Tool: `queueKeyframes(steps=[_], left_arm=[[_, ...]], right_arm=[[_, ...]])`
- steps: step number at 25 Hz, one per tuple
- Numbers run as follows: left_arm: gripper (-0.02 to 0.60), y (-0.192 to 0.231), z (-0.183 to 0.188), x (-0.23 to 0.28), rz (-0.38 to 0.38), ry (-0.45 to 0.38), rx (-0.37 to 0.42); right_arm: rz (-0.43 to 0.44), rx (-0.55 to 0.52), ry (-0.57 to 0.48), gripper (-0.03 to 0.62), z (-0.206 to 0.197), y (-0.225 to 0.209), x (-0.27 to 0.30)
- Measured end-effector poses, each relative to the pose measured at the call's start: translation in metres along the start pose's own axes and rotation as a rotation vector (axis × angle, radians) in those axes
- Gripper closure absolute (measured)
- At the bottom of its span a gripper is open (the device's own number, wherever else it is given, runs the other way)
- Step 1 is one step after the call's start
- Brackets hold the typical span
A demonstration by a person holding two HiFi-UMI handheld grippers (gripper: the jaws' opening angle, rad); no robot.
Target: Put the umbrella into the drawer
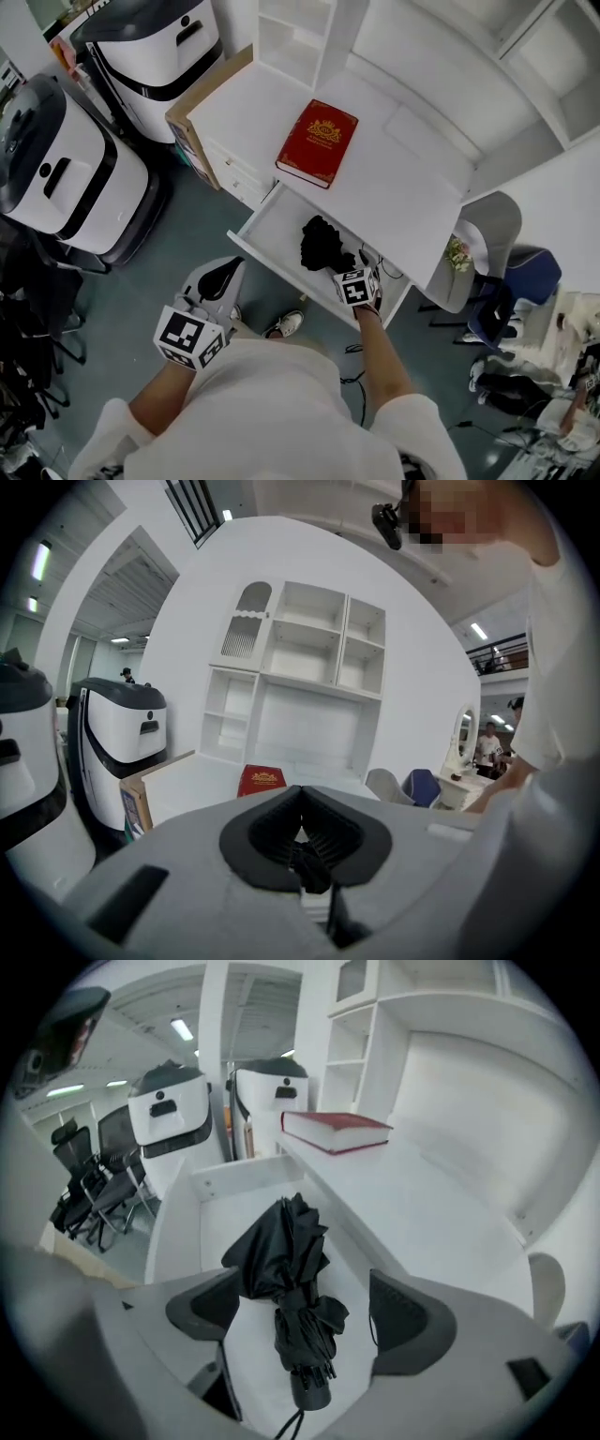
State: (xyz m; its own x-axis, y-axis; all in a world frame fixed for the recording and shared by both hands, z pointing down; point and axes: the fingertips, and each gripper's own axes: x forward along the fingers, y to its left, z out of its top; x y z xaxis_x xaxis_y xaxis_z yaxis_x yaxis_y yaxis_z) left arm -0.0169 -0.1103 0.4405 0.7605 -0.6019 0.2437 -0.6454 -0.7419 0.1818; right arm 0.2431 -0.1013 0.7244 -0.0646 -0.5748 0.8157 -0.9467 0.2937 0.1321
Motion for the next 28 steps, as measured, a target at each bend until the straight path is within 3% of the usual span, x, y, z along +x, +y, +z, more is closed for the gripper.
queueKeyframes(steps=[7,15,23,28], left_arm=[[0.566,0.008,0.012,0.005,-0.122,-0.022,0.012],[0.568,0.029,0.010,-0.003,-0.212,-0.007,0.033],[0.568,0.056,0.006,-0.015,-0.235,-0.011,0.053],[0.568,0.073,0.017,-0.016,-0.224,-0.036,0.071]], right_arm=[[-0.115,0.235,-0.188,0.353,0.033,-0.005,-0.071],[-0.209,0.388,-0.213,0.575,0.032,0.015,-0.113],[-0.205,0.534,-0.281,0.592,0.032,0.049,-0.140],[-0.214,0.631,-0.415,0.593,0.056,0.053,-0.175]])
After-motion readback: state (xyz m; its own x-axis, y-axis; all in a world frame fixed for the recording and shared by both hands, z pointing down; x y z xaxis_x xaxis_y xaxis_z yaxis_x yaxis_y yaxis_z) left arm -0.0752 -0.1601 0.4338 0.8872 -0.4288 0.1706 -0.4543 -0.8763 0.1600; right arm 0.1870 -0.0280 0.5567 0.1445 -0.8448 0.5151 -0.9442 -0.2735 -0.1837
